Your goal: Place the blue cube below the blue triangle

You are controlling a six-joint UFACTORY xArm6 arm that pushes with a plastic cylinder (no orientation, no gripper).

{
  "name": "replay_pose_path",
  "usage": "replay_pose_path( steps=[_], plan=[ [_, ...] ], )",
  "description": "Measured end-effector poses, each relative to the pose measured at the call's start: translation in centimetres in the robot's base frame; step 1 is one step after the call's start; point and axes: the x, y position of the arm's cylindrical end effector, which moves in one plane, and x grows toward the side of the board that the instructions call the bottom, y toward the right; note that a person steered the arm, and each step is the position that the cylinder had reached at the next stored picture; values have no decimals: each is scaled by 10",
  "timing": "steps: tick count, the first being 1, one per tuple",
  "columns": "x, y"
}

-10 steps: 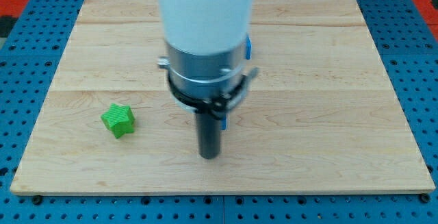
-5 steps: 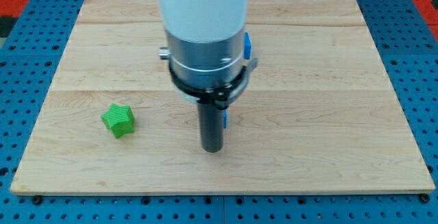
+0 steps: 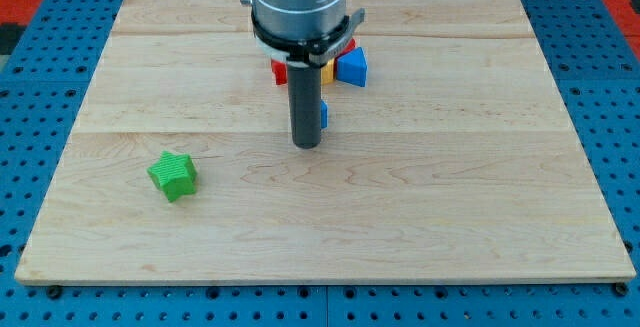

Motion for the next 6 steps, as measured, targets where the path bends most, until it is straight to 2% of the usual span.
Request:
replay_pose_path(
  steps=[1,2,3,4,5,6],
  plan=[
    [-28,42],
    [-29,56],
    [2,18],
    [5,-53],
    [-16,-58],
    [-26,9]
  ],
)
